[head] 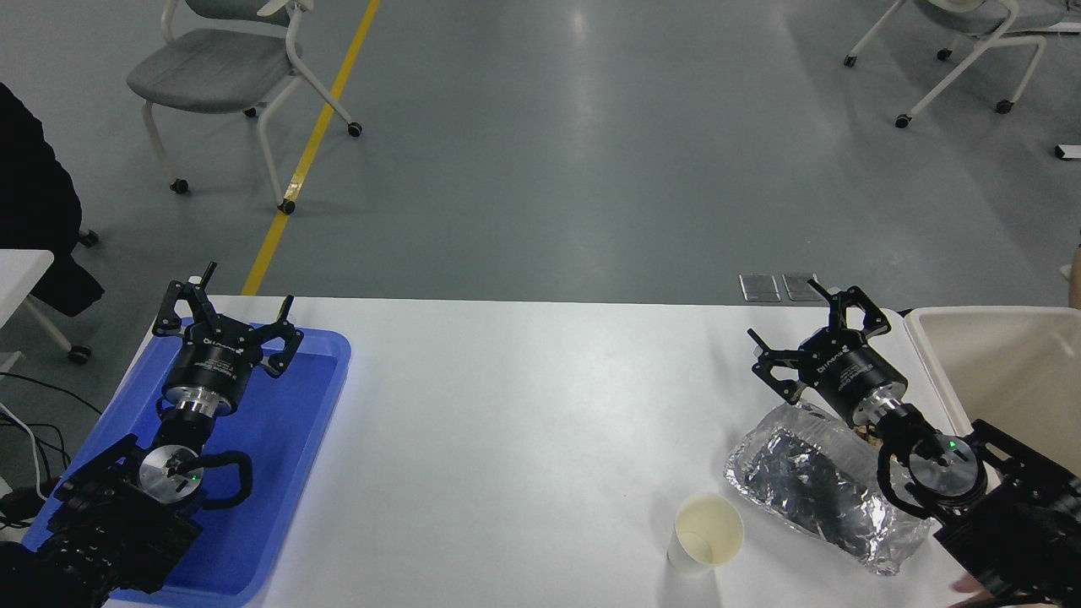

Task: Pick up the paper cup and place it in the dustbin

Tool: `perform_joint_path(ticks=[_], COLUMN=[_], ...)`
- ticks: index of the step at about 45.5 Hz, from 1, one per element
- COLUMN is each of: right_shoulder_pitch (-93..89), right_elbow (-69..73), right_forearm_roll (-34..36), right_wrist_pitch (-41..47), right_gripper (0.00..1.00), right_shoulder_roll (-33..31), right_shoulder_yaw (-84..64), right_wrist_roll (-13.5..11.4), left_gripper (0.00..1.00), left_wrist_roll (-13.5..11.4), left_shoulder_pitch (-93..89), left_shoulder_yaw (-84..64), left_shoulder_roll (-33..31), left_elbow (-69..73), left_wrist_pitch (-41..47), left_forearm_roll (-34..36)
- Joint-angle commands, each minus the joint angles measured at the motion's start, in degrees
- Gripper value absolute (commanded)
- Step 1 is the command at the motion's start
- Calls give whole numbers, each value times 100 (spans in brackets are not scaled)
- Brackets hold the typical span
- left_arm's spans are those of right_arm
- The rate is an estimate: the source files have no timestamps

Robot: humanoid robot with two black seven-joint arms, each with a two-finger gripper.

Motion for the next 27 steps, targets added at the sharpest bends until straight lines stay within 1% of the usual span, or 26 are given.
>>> perform_joint_path(ticks=[1, 14, 24, 27], right_shoulder_pitch=[6, 76, 585, 840], right_elbow=[-1, 16, 78, 95], right_forearm_roll=[0, -96, -1133, -1563], right_wrist_pitch=[0, -9, -53, -35], right_gripper=[100, 100, 100, 100], right_shoulder_roll=[0, 0, -44, -140], right_shoulder_yaw=[0, -18, -26, -35], right_wrist_roll=[-2, -2, -28, -55], left_gripper=[100, 100, 100, 100], left_wrist_roll=[-1, -10, -1, -10], left_shoulder_pitch=[0, 0, 0, 0], left_shoulder_yaw=[0, 0, 0, 0], left_shoulder_roll=[0, 9, 9, 9], left_elbow=[0, 0, 0, 0], left_wrist_pitch=[0, 0, 0, 0], left_forearm_roll=[0, 0, 0, 0])
